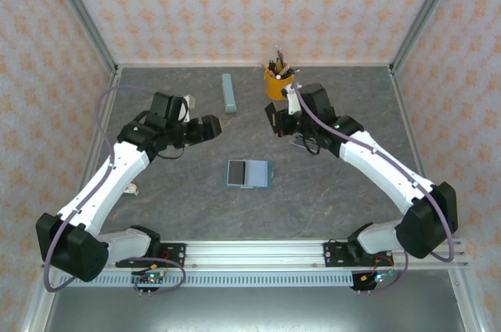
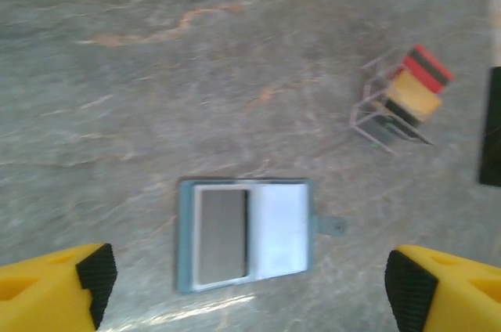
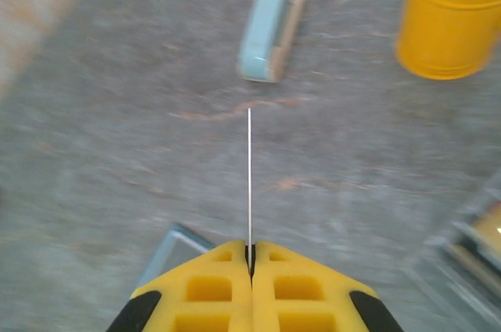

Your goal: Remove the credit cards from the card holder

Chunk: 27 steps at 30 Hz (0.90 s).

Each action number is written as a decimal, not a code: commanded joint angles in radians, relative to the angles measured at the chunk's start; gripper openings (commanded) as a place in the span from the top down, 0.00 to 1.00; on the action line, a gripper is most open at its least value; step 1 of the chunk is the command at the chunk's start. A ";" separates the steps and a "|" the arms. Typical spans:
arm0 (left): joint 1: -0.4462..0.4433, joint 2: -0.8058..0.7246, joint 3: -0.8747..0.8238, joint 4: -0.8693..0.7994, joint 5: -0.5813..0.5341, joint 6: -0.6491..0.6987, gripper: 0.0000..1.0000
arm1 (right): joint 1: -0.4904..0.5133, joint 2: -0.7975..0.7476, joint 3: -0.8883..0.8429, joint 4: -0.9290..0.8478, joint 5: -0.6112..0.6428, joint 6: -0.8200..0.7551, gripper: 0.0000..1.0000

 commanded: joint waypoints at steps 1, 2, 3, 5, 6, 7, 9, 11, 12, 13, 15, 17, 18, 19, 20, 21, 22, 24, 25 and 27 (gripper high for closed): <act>0.006 -0.038 0.008 -0.092 -0.125 0.098 0.00 | -0.065 0.014 0.034 -0.123 0.073 -0.274 1.00; 0.006 -0.042 0.004 -0.091 -0.127 0.101 0.00 | -0.072 0.020 0.033 -0.130 0.072 -0.334 1.00; 0.005 -0.044 0.000 -0.088 -0.124 0.101 0.00 | -0.081 0.028 0.039 -0.148 0.063 -0.386 1.00; 0.006 -0.045 -0.008 -0.083 -0.115 0.101 0.00 | -0.095 0.063 0.070 -0.204 0.048 -0.465 1.00; 0.006 -0.045 -0.012 -0.081 -0.109 0.101 0.00 | -0.096 0.085 0.089 -0.240 0.049 -0.505 1.00; 0.006 -0.046 -0.015 -0.079 -0.104 0.101 0.00 | -0.096 0.103 0.102 -0.266 0.053 -0.537 1.00; 0.006 -0.047 -0.024 -0.071 -0.089 0.098 0.00 | -0.097 0.135 0.120 -0.306 0.063 -0.616 1.00; 0.006 -0.048 -0.029 -0.064 -0.076 0.097 0.00 | -0.098 0.152 0.116 -0.316 0.058 -0.676 1.00; 0.006 -0.049 -0.032 -0.063 -0.071 0.097 0.00 | -0.099 0.160 0.114 -0.317 0.062 -0.702 1.00; 0.006 -0.051 -0.033 -0.062 -0.070 0.097 0.00 | -0.102 0.166 0.112 -0.319 0.063 -0.718 1.00; 0.006 -0.054 -0.039 -0.059 -0.071 0.097 0.00 | -0.109 0.183 0.109 -0.321 0.072 -0.748 1.00; 0.006 -0.056 -0.043 -0.056 -0.071 0.097 0.00 | -0.114 0.203 0.105 -0.326 0.078 -0.775 1.00; 0.006 -0.056 -0.045 -0.057 -0.072 0.095 0.00 | -0.118 0.212 0.102 -0.327 0.083 -0.787 1.00; 0.006 -0.056 -0.045 -0.057 -0.071 0.095 0.00 | -0.121 0.221 0.099 -0.327 0.084 -0.794 1.00; 0.005 -0.053 -0.045 -0.056 -0.071 0.095 0.00 | -0.129 0.229 0.097 -0.326 0.085 -0.800 1.00; 0.006 -0.052 -0.044 -0.057 -0.068 0.095 0.00 | -0.137 0.238 0.096 -0.325 0.084 -0.803 1.00; 0.006 -0.051 -0.046 -0.055 -0.066 0.095 0.00 | -0.143 0.244 0.097 -0.324 0.079 -0.806 1.00; 0.006 -0.047 -0.046 -0.054 -0.062 0.095 0.00 | -0.155 0.255 0.097 -0.328 0.057 -0.815 1.00; 0.006 -0.045 -0.046 -0.054 -0.060 0.096 0.00 | -0.159 0.260 0.097 -0.330 0.046 -0.821 1.00; 0.006 -0.042 -0.048 -0.052 -0.058 0.095 0.00 | -0.167 0.270 0.101 -0.330 0.035 -0.825 1.00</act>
